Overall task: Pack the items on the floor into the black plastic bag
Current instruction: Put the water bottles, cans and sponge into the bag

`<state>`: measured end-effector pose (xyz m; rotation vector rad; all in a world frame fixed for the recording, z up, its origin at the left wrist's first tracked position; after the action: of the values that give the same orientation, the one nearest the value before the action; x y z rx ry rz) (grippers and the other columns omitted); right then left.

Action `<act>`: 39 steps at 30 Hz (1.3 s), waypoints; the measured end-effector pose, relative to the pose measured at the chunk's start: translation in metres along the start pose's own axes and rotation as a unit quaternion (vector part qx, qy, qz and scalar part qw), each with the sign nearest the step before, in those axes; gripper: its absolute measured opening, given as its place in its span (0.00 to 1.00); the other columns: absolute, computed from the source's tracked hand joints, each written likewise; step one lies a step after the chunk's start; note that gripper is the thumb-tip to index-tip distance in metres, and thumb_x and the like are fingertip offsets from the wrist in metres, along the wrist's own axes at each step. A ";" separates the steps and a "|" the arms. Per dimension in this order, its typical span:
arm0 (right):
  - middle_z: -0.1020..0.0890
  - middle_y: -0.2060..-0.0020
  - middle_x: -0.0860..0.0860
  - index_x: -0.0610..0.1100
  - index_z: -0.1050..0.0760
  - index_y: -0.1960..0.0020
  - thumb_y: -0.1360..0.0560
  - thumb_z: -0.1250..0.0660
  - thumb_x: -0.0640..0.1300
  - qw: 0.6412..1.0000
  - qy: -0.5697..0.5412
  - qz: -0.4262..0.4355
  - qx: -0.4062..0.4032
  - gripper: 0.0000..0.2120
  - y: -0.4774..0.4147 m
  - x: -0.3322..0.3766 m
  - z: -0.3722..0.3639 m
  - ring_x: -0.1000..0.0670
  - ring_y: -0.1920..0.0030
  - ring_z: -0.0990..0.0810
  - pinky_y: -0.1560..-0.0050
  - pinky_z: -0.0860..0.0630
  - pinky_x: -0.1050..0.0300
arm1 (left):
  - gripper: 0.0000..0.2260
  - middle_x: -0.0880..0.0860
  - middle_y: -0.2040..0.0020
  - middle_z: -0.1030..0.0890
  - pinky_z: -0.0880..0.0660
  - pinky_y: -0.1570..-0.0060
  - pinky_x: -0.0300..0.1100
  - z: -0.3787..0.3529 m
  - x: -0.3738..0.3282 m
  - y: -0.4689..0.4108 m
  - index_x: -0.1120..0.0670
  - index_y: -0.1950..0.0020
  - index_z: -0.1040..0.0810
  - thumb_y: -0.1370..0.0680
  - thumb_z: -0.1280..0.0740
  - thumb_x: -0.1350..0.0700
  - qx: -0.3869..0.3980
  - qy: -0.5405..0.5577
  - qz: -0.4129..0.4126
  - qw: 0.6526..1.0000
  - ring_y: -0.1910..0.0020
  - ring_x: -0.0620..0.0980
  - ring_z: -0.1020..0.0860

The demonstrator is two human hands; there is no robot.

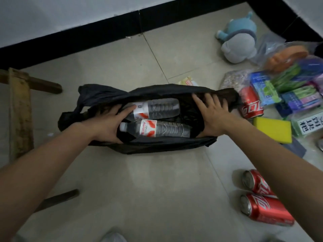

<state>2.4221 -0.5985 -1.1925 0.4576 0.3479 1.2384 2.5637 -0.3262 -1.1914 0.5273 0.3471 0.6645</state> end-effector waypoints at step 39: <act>0.19 0.51 0.52 0.53 0.21 0.44 0.27 0.52 0.76 0.960 -0.224 -0.113 -0.127 0.34 0.195 -0.161 -0.146 0.50 0.47 0.21 0.45 0.24 0.48 | 0.22 0.53 0.47 0.25 0.26 0.49 0.52 -0.053 -0.378 0.017 0.55 0.42 0.26 0.22 0.42 0.39 -0.158 0.182 -0.333 0.911 0.48 0.53 0.26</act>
<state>2.1435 -0.6811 -1.2164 0.4492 -0.1426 0.9080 2.2521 -0.5458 -1.1735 -0.0495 0.7153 0.1356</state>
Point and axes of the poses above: each hand's wrist, its own y-axis away from the middle knuckle, its own z-axis out of the back of the hand, x = y × z, the point moved 8 cm from there along -y, towards the middle knuckle
